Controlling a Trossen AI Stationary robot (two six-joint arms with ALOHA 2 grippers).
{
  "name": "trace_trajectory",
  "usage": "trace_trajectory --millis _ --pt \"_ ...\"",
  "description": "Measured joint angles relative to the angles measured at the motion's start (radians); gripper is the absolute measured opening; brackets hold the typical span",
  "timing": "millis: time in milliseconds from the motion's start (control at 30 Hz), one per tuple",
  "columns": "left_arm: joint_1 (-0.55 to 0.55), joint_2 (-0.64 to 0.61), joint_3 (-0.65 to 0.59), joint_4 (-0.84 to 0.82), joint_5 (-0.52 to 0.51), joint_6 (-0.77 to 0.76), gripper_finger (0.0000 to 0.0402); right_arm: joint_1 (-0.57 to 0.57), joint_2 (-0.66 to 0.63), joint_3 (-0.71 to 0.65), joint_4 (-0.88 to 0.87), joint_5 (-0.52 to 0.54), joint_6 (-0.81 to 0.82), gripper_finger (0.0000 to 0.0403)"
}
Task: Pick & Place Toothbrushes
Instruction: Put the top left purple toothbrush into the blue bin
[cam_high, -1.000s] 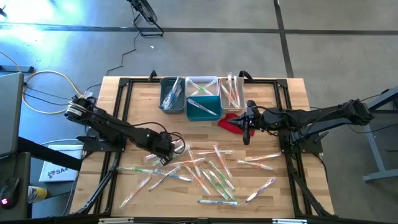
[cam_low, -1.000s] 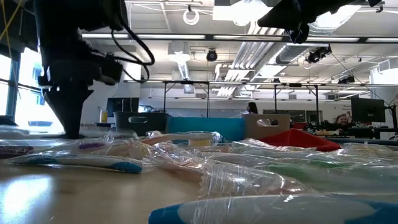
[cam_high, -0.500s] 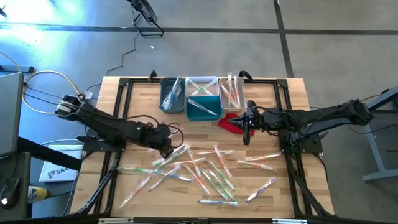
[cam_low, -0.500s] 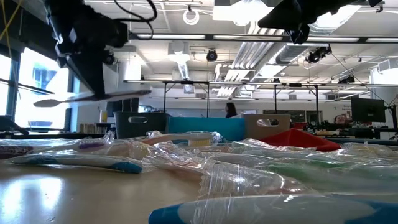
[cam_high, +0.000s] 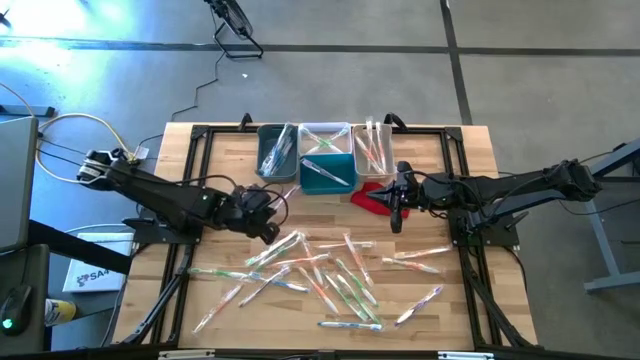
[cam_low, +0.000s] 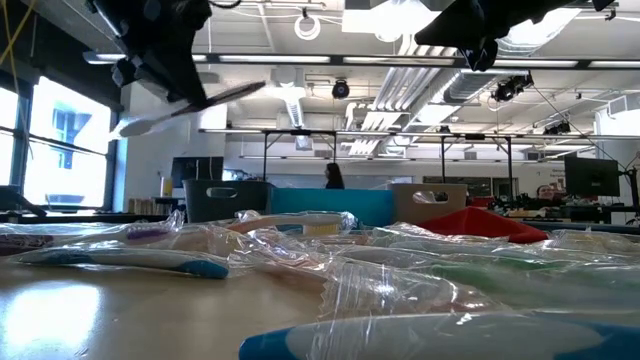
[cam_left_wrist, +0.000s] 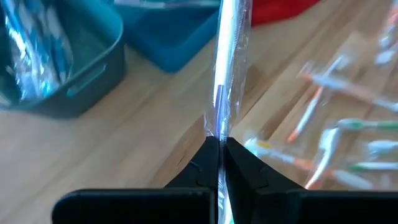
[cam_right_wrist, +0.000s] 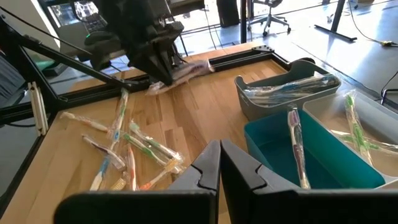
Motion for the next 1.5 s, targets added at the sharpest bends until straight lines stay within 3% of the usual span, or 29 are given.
trace_trajectory --millis 200,500,733,1067,1267,1500 --pt "0.0 -0.01 0.0 0.116 -0.039 0.095 0.0004 0.0 0.0 0.0 0.0 0.0 0.0 0.0005" --pt "0.074 -0.009 0.0 0.189 -0.048 0.104 0.0003 0.0 0.0 0.0 0.02 0.011 0.0 0.0005" --pt "0.226 -0.008 0.0 0.328 0.128 0.289 0.0003 0.0 0.0 0.0 0.038 0.111 0.0 0.0005" --pt "0.487 -0.008 0.0 0.568 0.389 0.489 0.0003 0.0 0.0 0.0 0.038 0.12 0.003 0.0005" --pt "0.579 -0.008 0.0 0.575 0.474 0.495 0.0003 0.0 0.0 0.0 0.038 0.141 0.005 0.0005" --pt "0.633 -0.008 0.0 0.583 0.499 0.518 0.0003 0.0 0.0 0.0 0.038 0.202 0.002 0.0005"
